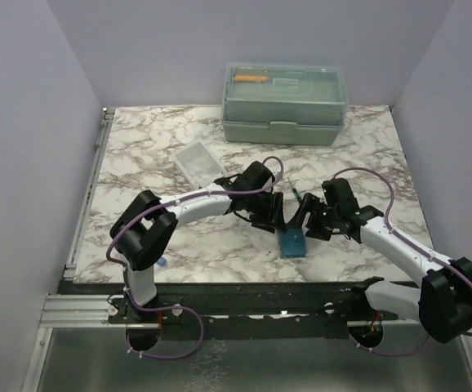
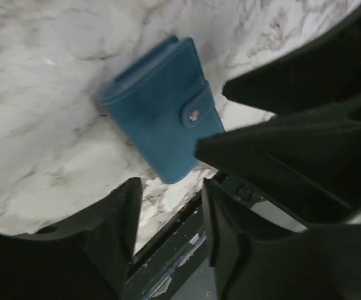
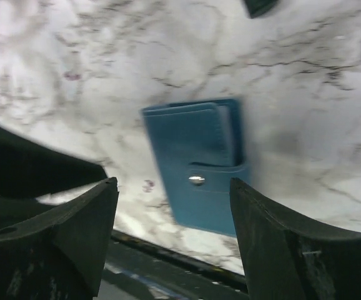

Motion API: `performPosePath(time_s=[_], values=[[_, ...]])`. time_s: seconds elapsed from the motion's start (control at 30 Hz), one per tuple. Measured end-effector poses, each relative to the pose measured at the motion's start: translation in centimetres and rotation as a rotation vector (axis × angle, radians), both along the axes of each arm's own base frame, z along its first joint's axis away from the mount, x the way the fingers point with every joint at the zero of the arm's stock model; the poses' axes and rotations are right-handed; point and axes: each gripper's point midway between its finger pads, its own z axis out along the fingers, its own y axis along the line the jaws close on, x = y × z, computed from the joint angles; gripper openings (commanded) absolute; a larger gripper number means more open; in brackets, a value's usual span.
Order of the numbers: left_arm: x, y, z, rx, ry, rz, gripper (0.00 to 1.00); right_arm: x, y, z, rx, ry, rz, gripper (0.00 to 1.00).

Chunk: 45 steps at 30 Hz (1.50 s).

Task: Put the credit cards into the card holder
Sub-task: Open the card holder at the center of the board.

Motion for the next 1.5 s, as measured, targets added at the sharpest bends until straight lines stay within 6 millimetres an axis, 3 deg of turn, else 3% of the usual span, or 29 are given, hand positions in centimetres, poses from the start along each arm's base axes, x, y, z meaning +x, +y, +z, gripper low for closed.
performPosePath(time_s=[0.07,0.13,0.37,0.5,0.7,0.87,1.03,1.33,1.5], values=[[-1.7,-1.2,-0.6,-0.023,0.040,-0.033,0.33,-0.3,-0.9,-1.2,-0.064,0.017,0.016,0.63],[-2.5,-2.3,-1.4,-0.057,0.083,-0.045,0.29,-0.7,-1.7,-2.4,-0.128,0.046,0.040,0.60],[-1.9,-3.7,-4.4,-0.109,0.193,0.010,0.17,-1.0,-1.6,-2.2,-0.258,0.032,0.111,0.60],[-1.5,-4.2,-4.7,-0.141,0.232,0.029,0.12,-0.7,-0.8,-1.8,-0.341,0.020,0.139,0.60],[-1.4,-4.2,-5.0,-0.158,0.270,0.056,0.11,-0.9,-1.9,-3.6,-0.512,0.079,0.122,0.51],[-1.2,-4.1,-5.0,-0.161,0.277,0.068,0.08,-0.9,-2.5,-4.0,-0.580,0.104,0.092,0.33],[-1.1,-4.0,-5.0,-0.160,0.280,0.075,0.07,-0.6,-2.6,-3.7,-0.581,0.098,0.038,0.02],[-0.5,-3.3,-5.3,-0.146,0.286,0.091,0.09,-1.2,-4.2,-3.4,-0.353,0.032,-0.116,0.00],[0.3,-1.6,-6.1,-0.073,0.232,0.116,0.26,-1.2,-4.9,-2.5,-0.221,0.001,-0.173,0.00]])
